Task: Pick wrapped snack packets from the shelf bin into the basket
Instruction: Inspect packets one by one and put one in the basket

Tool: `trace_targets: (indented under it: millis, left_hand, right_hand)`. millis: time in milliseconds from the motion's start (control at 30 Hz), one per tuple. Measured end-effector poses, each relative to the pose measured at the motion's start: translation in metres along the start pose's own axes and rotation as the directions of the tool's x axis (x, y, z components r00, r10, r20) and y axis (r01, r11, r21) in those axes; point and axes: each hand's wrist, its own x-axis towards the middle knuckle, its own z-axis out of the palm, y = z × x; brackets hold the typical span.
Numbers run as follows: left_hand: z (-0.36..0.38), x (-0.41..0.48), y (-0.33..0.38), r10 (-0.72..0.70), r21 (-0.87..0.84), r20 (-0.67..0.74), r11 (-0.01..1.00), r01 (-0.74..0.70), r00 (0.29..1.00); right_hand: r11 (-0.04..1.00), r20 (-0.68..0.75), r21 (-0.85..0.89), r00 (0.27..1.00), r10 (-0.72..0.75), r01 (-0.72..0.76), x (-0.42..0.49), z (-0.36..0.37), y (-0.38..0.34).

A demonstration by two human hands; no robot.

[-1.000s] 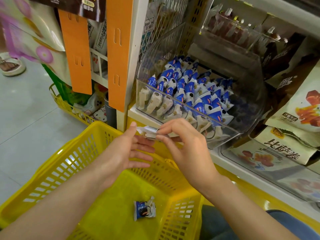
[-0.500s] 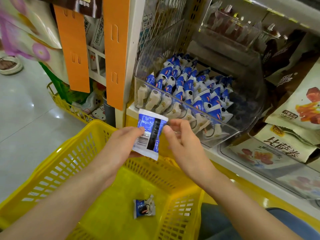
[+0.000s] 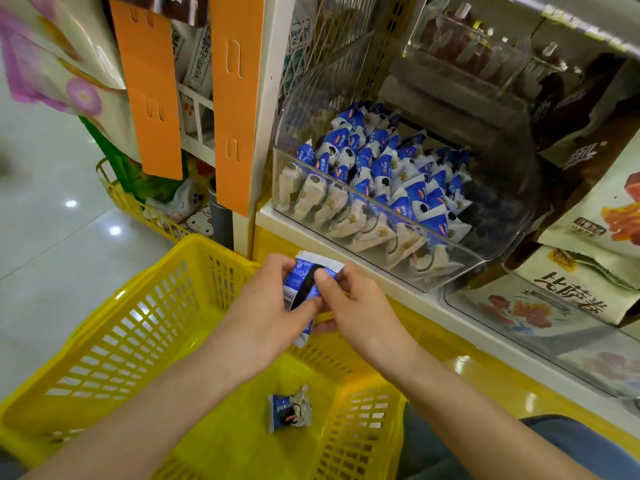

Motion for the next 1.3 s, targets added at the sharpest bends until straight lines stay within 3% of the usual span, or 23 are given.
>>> trace_targets:
  millis: [333,567,733,833,1133,1300]
  left_hand:
    - [-0.002,0.000,0.001,0.036,-0.049,0.094,0.998,-0.032,0.995]
    - [-0.003,-0.001,-0.001,0.207,0.333,-0.041,0.925,-0.182,0.977]
    - [-0.007,0.001,0.000,0.227,0.355,-0.115,0.919,-0.173,0.967]
    - [-0.007,0.001,0.000,0.233,0.355,-0.113,0.918,-0.180,0.966]
    - [-0.006,0.005,0.003,0.147,0.161,-0.116,0.979,-0.127,0.982]
    - [-0.007,0.013,0.005,-0.125,-0.208,-0.083,0.972,0.105,0.989]
  right_hand:
    - [0.974,-0.072,-0.161,0.983,-0.170,0.157,-0.001,-0.003,0.000]
    - [0.907,-0.068,-0.348,0.958,-0.278,0.238,-0.007,0.001,0.000]
    - [0.993,-0.003,-0.076,0.996,-0.093,0.092,-0.006,0.008,-0.001]
    - [0.994,0.002,-0.066,0.997,-0.081,0.081,-0.006,0.009,0.000]
    - [0.989,0.001,-0.089,0.993,-0.116,0.116,-0.007,0.004,-0.005]
    - [0.998,0.022,0.052,0.999,-0.040,0.038,-0.006,-0.003,-0.010]
